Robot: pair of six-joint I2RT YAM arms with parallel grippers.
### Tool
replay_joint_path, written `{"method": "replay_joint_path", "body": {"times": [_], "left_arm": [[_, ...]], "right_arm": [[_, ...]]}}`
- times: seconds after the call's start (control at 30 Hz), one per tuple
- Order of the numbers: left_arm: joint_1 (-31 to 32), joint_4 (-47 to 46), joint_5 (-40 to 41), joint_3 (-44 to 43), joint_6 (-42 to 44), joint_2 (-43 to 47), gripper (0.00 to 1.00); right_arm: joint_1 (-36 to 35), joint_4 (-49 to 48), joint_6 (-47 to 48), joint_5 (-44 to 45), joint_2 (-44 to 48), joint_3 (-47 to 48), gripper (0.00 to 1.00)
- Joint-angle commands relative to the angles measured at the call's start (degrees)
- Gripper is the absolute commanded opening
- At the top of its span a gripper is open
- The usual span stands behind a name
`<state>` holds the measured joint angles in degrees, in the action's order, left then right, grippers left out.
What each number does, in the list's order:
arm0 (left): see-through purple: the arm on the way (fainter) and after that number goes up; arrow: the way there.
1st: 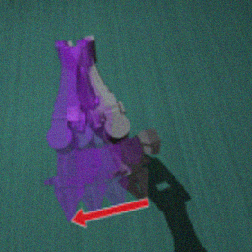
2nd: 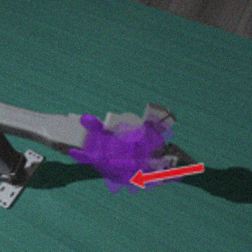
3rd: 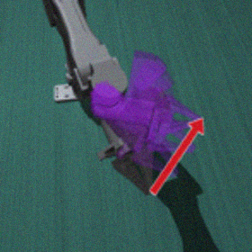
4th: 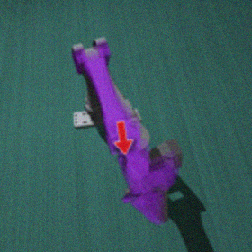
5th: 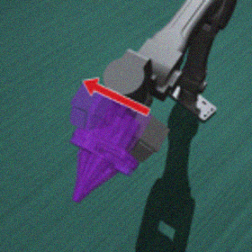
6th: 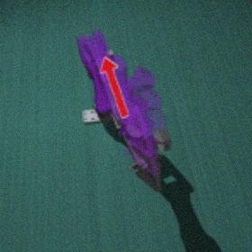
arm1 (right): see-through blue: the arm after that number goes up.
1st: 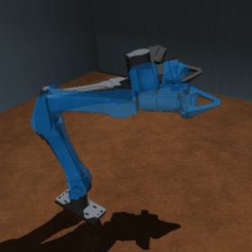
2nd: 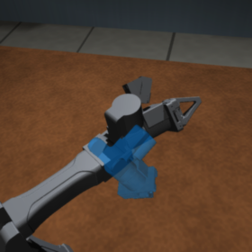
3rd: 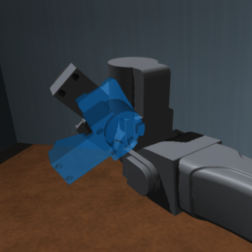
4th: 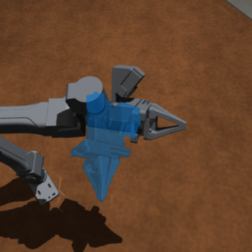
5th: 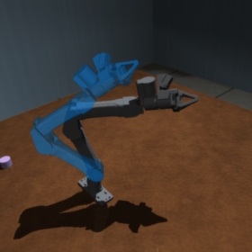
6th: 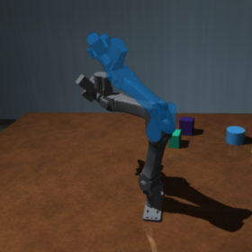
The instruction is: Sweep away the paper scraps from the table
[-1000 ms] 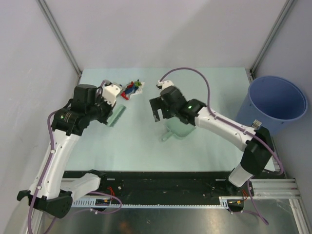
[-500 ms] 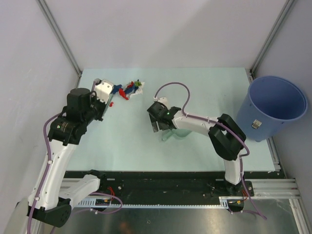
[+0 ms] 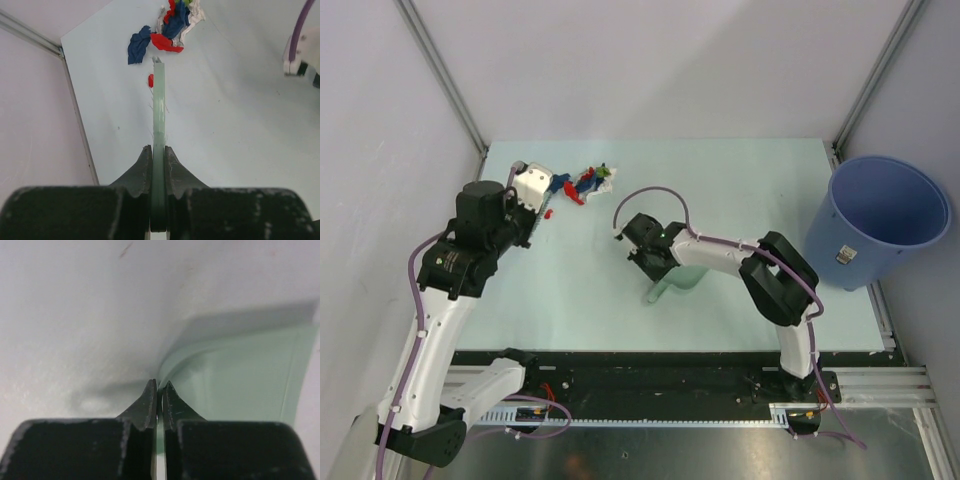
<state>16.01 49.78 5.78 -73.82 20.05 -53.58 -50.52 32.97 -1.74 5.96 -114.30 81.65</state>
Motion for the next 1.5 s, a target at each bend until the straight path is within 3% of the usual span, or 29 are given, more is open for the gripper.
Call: {"method": "replay_joint_path", "body": {"times": [0.0, 0.2, 0.27, 0.33, 0.4, 0.57, 0.6, 0.63, 0.67, 0.73, 0.8, 0.87, 0.93, 1.1, 1.2, 1.47], "left_arm": [[-0.5, -2.8, 0.5, -0.1, 1.8, 0.4, 0.0], [-1.0, -3.0, 0.6, 0.6, 2.6, -0.5, 0.0], [-1.2, -3.3, 0.5, 0.9, 2.8, -0.7, 0.0], [-1.5, -3.3, 0.5, 1.1, 2.8, -0.7, 0.0], [-1.7, -3.4, 0.4, 1.1, 3.0, -1.0, 0.0], [-2.1, -3.4, -0.8, 1.0, 2.6, -1.6, 0.0], [-2.2, -3.5, -0.9, 1.0, 2.6, -1.7, 0.0], [-2.4, -3.5, -1.2, 1.0, 2.5, -1.8, 0.0], [-2.6, -3.5, -1.4, 1.2, 2.4, -2.0, 0.0], [-3.0, -3.5, -2.4, 1.4, 2.0, -2.4, 0.0], [-3.2, -3.6, -3.9, 1.8, 1.9, -2.8, 0.0], [-3.3, -3.7, -4.6, 2.2, 1.8, -3.4, 0.0], [-3.4, -3.8, -5.0, 2.4, 1.5, -4.0, 0.0], [-3.4, -4.4, -5.3, 3.1, 1.0, -4.5, 0.0], [-3.5, -5.0, -5.3, 3.9, 0.8, -4.9, 0.0], [-3.6, -5.5, -4.4, 5.1, 0.5, -4.4, 0.0]], "right_arm": [[-4.2, 4.1, 13.9, -4.0, 3.3, -3.4, 0.0], [-7.4, 1.5, 32.8, -14.7, 11.7, -10.9, 0.0], [-7.7, 1.3, 36.9, -17.9, 13.1, -12.3, 0.04], [-8.4, 1.8, 40.6, -16.9, 12.9, -12.9, 0.24], [-8.7, 2.7, 40.6, -12.0, 12.0, -12.9, 0.52], [-12.7, -2.5, 33.6, 5.0, 16.4, -13.0, 0.65], [-14.5, -3.3, 32.2, 7.4, 17.9, -13.0, 0.74], [-16.1, -4.1, 29.1, 9.7, 19.2, -13.1, 0.93], [-19.8, -6.1, 27.3, 15.3, 21.9, -13.4, 1.0], [-22.7, -8.7, 18.2, 28.1, 23.8, -13.7, 1.0], [-24.3, -7.8, 9.2, 32.6, 26.3, -13.8, 1.0], [-23.4, -3.8, -4.9, 28.3, 28.3, -14.1, 1.0], [-22.0, -2.2, -12.1, 22.6, 32.7, -16.9, 1.0], [-21.9, 6.4, -32.8, 20.4, 36.7, -20.8, 0.97], [-21.7, 9.3, -38.3, 17.3, 35.1, -23.2, 1.0], [-14.2, -1.1, -37.5, 5.9, 32.8, -30.3, 0.97]]}}
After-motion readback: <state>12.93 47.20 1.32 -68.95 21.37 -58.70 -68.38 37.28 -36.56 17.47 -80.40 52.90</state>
